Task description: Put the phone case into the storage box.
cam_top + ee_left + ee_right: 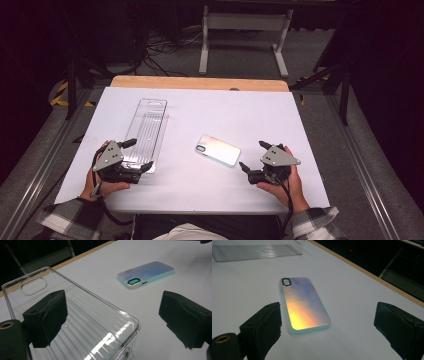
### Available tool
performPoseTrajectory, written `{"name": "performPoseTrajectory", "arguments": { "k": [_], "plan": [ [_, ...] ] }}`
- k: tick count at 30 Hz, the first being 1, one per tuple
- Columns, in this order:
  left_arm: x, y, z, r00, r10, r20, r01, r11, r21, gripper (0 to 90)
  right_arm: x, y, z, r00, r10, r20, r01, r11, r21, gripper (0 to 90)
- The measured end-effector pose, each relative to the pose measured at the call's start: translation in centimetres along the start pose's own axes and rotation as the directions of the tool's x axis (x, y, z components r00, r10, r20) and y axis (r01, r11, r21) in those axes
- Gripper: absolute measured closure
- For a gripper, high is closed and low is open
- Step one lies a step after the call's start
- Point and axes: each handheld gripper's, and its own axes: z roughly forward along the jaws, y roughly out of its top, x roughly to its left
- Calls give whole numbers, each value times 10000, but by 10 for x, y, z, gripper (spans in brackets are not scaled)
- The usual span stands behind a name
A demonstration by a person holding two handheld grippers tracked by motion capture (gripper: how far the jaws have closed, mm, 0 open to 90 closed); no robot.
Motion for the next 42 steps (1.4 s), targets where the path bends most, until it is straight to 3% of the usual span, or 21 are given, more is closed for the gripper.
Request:
{"name": "performPoseTrajectory", "arguments": {
  "k": [13, 19, 22, 31, 36, 38, 42],
  "plan": [
    [0, -1, 1, 9998, -51, -173, 51, 10000, -35, 78, -7, 4, 8, 9973, 407, -617, -384, 9985, 380, 71],
    [0, -1, 0, 9995, 24, -316, -27, 10000, -73, 78, -9, 15, 10, 9969, 149, -778, -99, 9979, 637, 94],
    [1, -1, 1, 9996, -18, -290, 17, 10000, -38, 77, -10, 25, 14, 9937, -75, -1122, 182, 9954, 942, 96],
    [0, 0, 2, 9995, -75, -291, 74, 10000, -7, 75, -1, 54, 46, 9717, -491, -2310, 986, 9732, 2079, 90],
    [-1, -1, 3, 9998, -70, -202, 72, 9999, 88, 75, 1, 68, 67, 9619, -619, -2663, 1313, 9589, 2515, 89],
    [-1, -2, 3, 9998, -52, -198, 53, 10000, 74, 75, 2, 72, 76, 9578, -445, -2840, 1234, 9560, 2661, 89],
    [-2, -2, 3, 9998, -71, -194, 73, 9999, 100, 75, 2, 78, 90, 9500, -482, -3085, 1474, 9402, 3071, 89]
  ]
}}
